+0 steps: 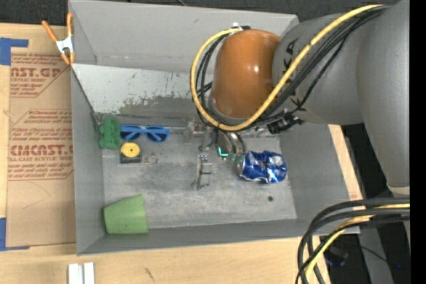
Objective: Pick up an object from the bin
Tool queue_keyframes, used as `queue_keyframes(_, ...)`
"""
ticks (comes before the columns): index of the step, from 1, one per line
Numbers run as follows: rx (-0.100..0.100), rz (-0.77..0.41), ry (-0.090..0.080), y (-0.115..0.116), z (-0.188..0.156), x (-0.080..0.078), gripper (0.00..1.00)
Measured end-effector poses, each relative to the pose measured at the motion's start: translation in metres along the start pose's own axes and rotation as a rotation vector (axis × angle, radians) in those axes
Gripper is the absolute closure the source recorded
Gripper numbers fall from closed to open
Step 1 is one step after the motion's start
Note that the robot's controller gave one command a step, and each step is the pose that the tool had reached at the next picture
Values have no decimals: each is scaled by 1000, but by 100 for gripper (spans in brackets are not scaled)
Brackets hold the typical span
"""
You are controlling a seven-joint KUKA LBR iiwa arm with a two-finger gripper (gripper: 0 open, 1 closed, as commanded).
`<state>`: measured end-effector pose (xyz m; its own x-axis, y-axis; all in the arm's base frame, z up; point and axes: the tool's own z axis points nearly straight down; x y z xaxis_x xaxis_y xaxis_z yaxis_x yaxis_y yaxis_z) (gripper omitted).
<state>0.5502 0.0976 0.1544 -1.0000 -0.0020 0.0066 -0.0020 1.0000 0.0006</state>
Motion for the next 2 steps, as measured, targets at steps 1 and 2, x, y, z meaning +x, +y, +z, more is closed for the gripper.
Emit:
queue_keyframes(1, -2, -145, -8, 109, 53, -17, 0)
queue_keyframes(2, 11, -381, -29, 138, 80, 21, 0)
